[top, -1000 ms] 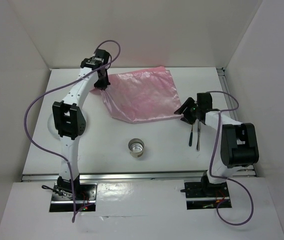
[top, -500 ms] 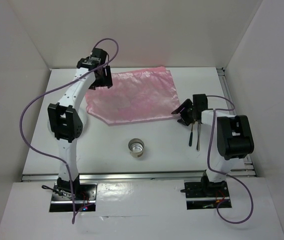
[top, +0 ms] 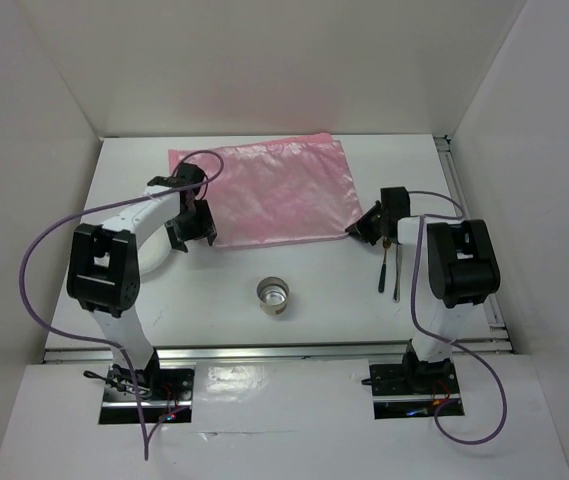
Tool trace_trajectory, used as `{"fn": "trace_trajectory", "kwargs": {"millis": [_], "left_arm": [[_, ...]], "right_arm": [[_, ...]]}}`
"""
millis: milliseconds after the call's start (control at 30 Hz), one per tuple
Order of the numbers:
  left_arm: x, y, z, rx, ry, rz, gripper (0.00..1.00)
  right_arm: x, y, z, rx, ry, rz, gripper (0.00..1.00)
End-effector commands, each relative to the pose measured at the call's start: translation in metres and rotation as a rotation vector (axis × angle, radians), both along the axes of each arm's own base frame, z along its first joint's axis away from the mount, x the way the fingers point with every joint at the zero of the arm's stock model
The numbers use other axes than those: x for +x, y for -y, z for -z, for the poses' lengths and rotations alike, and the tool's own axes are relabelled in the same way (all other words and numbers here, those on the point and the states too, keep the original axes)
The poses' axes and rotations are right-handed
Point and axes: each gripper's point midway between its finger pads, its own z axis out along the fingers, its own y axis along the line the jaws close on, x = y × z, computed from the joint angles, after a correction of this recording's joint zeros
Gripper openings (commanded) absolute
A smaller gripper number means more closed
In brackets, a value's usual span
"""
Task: Set the dinner table for one person
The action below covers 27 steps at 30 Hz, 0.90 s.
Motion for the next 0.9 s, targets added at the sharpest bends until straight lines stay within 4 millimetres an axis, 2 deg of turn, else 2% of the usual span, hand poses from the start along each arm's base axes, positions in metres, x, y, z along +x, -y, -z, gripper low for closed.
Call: {"fn": "trace_trajectory", "kwargs": {"millis": [0, 33, 67, 167, 300, 367, 500, 600, 633, 667, 733, 767, 800, 833, 867], "left_arm": [[0.022, 0.013, 0.01, -0.079, 0.05, -0.055, 0.78], [0.021, 0.015, 0.017, -0.086, 0.039, -0.053, 0.8], [0.024, 0.015, 0.024, -0.087, 0.033, -0.062, 0.8], [0.03, 0.021, 0.028, -0.116, 0.048, -0.063, 0.81], [0.04, 0.024, 0.028, -0.133, 0.089, -0.085, 0.8], [0.037, 0.028, 0.034, -0.158, 0.084, -0.077, 0.79], [0.044, 0.029, 0.052, -0.176, 0.061, -0.101, 0.73], [0.053, 0.029, 0.054, -0.167, 0.057, -0.104, 0.51], [0.056, 0.03, 0.051, -0.169, 0.068, -0.103, 0.39], [0.056, 0.028, 0.049, -0.156, 0.065, -0.107, 0.17], [0.066, 0.023, 0.031, -0.126, 0.094, -0.094, 0.0], [0.081, 0.023, 0.011, -0.117, 0.139, -0.071, 0.0], [0.081, 0.019, 0.002, -0.089, 0.135, -0.063, 0.0], [0.089, 0.015, -0.011, -0.086, 0.158, -0.053, 0.0], [0.097, 0.014, -0.015, -0.067, 0.164, -0.036, 0.0]], "right_arm": [[0.009, -0.001, -0.003, -0.023, 0.019, 0.004, 0.16], [0.01, -0.001, -0.007, -0.022, 0.03, 0.005, 0.09], [0.01, -0.001, -0.007, -0.022, 0.03, 0.005, 0.06], [0.013, -0.001, -0.01, -0.027, 0.041, -0.002, 0.0], [0.014, -0.001, -0.014, -0.032, 0.053, -0.008, 0.0], [0.013, -0.003, -0.014, -0.026, 0.052, -0.015, 0.0], [0.016, -0.003, -0.017, -0.031, 0.064, -0.021, 0.0], [0.014, -0.004, -0.02, -0.033, 0.069, -0.037, 0.0], [0.014, -0.004, -0.02, -0.033, 0.069, -0.037, 0.0], [0.015, -0.003, -0.024, -0.038, 0.082, -0.044, 0.0], [0.018, -0.003, -0.027, -0.044, 0.094, -0.051, 0.0], [0.022, -0.004, -0.029, -0.043, 0.105, -0.051, 0.0], [0.028, -0.004, -0.036, -0.048, 0.127, -0.057, 0.0], [0.033, -0.005, -0.035, -0.048, 0.127, -0.057, 0.0], [0.039, -0.005, -0.034, -0.054, 0.132, -0.063, 0.0]]}}
